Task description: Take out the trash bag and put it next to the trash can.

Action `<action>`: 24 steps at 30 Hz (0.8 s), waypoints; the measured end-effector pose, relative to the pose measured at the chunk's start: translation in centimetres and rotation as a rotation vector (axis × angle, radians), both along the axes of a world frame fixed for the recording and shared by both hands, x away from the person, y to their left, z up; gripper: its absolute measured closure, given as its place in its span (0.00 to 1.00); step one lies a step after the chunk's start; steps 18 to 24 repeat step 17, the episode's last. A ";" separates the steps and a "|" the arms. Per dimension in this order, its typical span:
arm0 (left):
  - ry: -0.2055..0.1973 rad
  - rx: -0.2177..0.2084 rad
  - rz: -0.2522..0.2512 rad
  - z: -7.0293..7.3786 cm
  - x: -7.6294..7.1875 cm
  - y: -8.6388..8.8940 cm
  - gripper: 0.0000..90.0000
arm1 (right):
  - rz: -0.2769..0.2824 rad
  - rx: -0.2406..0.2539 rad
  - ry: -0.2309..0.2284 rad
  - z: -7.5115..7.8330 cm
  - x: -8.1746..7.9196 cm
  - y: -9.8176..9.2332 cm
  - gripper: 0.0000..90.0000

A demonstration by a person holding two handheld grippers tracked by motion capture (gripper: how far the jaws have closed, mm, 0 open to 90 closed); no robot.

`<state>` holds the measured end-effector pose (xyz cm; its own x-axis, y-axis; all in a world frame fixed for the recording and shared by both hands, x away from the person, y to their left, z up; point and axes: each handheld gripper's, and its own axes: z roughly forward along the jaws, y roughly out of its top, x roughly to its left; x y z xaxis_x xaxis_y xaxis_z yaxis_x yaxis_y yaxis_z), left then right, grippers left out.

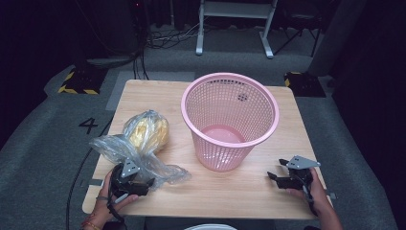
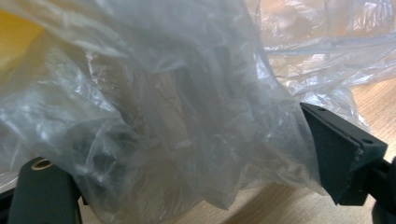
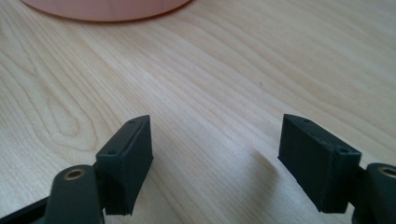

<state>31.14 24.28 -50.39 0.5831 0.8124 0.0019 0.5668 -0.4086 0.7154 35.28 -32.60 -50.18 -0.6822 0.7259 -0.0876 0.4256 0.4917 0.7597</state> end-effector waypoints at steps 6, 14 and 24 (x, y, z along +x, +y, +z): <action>0.008 -0.006 -0.011 0.0 0.2 0.2 0.17 | -0.013 0.037 0.049 -0.1 0.2 -0.4 0.28; 0.008 -0.007 -0.011 0.0 0.2 0.2 0.17 | -0.010 0.050 0.072 -0.1 0.4 -0.5 0.27; 0.008 -0.007 -0.011 0.0 0.2 0.2 0.17 | -0.009 0.050 0.072 -0.1 0.5 -0.5 0.27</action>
